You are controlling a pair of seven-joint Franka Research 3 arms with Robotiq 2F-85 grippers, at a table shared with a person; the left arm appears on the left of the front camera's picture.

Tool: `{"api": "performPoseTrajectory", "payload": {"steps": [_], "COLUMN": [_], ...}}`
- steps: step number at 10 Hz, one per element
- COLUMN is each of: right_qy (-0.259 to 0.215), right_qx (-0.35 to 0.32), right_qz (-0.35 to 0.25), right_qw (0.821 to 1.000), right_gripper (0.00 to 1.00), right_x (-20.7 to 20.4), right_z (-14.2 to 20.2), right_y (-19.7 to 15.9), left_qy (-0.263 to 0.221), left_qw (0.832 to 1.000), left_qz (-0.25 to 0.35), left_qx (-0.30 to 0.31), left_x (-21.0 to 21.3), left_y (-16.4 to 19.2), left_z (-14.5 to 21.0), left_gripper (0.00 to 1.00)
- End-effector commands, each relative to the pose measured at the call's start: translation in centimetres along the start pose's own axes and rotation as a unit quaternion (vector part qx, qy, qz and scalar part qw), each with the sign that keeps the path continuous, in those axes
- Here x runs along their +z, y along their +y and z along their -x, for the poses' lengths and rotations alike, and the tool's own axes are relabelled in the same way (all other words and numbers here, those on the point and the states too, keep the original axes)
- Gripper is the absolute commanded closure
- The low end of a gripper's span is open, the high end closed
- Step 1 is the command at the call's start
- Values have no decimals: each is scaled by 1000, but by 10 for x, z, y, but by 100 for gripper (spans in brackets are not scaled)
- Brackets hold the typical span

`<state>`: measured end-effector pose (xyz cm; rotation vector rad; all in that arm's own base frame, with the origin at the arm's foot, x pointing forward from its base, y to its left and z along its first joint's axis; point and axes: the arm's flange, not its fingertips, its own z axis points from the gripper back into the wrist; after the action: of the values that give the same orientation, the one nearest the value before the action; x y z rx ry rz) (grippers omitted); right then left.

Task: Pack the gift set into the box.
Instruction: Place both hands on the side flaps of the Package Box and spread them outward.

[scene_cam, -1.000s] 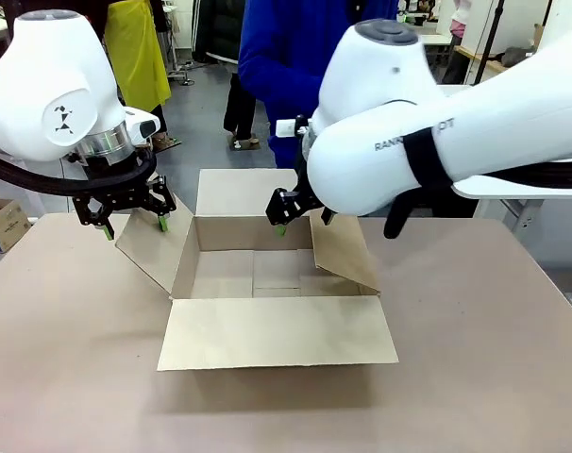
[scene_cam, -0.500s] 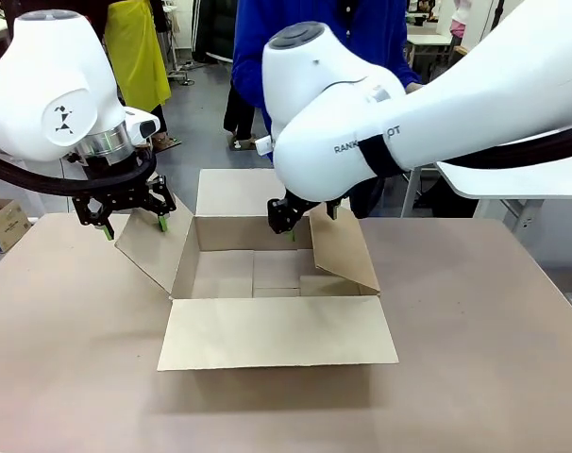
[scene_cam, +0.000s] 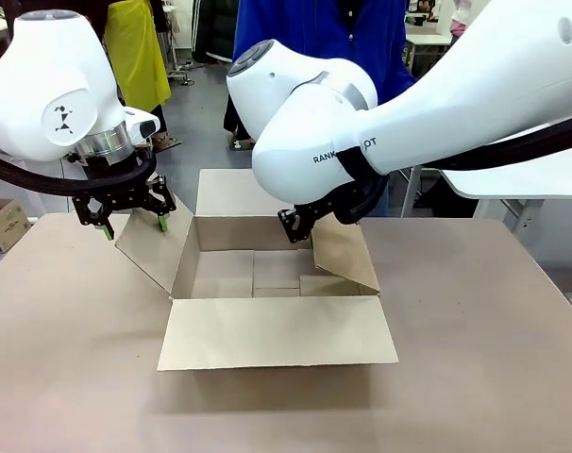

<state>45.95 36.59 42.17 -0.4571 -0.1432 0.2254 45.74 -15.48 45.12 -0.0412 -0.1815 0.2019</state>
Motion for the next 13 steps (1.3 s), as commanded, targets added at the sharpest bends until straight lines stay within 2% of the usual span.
{"api": "performPoseTrajectory", "payload": {"steps": [1, 3, 6, 8, 10, 13], "right_qy": [-8, -19, -32, -34, -26, -27], "right_qx": [-47, -75, -116, -144, -171, -205], "right_qz": [31, 38, 23, -39, -110, -178], "right_qw": [998, 996, 992, 988, 979, 962], "right_gripper": [0, 0, 0, 0, 0, 0], "right_x": [1, 0, 11, 2, -30, -74], "right_z": [-2, 3, 16, 27, 43, 64], "right_y": [-5, -26, -78, -115, -148, -173], "left_qy": [-2, -2, -2, -2, -2, -2], "left_qw": [1000, 1000, 1000, 1000, 1000, 1000], "left_qz": [-8, -8, -8, -8, -8, -8], "left_qx": [5, 5, 5, 5, 5, 5], "left_x": [1, 1, 1, 1, 1, 1], "left_y": [-1, -1, -1, -1, -1, -1], "left_z": [0, 0, 0, 0, 0, 0], "left_gripper": [0, 0, 0, 0, 0, 0]}}
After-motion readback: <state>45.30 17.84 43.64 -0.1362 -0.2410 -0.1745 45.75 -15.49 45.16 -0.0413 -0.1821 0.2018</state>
